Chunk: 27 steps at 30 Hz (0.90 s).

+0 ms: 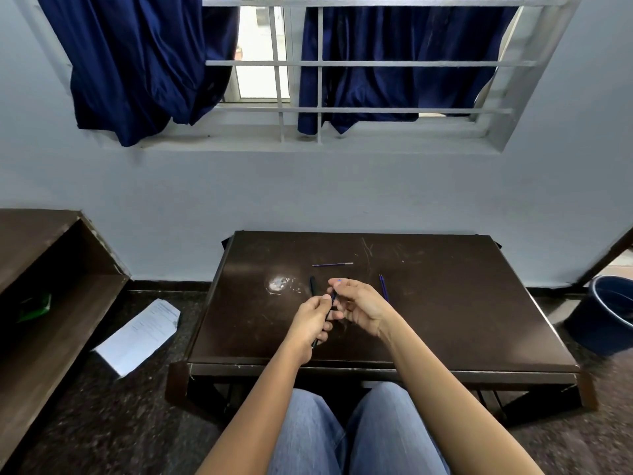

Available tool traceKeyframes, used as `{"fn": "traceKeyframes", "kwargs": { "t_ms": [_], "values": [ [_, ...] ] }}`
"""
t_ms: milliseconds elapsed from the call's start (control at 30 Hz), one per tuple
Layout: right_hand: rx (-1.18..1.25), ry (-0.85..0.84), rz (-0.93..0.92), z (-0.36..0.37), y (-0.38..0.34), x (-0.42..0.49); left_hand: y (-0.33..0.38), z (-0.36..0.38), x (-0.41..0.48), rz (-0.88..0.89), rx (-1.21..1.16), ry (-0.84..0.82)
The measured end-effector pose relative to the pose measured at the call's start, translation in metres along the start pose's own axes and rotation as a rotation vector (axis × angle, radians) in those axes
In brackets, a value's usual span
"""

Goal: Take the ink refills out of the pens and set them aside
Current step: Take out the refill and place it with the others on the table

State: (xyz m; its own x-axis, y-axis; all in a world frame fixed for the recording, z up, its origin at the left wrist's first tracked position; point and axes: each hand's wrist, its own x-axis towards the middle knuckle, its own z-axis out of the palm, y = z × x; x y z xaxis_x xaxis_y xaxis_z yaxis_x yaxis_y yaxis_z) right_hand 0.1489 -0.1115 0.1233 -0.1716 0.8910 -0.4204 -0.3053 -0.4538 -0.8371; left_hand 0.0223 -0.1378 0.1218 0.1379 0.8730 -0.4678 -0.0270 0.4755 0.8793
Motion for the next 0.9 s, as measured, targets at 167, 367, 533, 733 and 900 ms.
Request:
{"fn": "traceKeyframes", "kwargs": {
  "t_ms": [167, 367, 533, 733, 900],
  "values": [
    [-0.012, 0.043, -0.026, -0.006, 0.004, 0.008, -0.003, -0.001, 0.006, -0.008, -0.013, 0.009],
    [0.004, 0.026, 0.017, -0.007, 0.006, 0.017, -0.006, -0.005, 0.014, -0.001, -0.012, 0.001],
    [0.029, 0.091, 0.025, -0.009, 0.005, 0.032, -0.011, -0.009, 0.021, -0.018, 0.016, 0.000],
    [-0.065, 0.307, 0.042, -0.018, -0.015, 0.076, -0.021, -0.018, 0.033, -0.049, -0.044, 0.041],
    [-0.673, 0.474, -0.021, -0.038, -0.002, 0.109, -0.029, -0.024, 0.046, -0.104, -0.095, 0.078]
  ]
}}
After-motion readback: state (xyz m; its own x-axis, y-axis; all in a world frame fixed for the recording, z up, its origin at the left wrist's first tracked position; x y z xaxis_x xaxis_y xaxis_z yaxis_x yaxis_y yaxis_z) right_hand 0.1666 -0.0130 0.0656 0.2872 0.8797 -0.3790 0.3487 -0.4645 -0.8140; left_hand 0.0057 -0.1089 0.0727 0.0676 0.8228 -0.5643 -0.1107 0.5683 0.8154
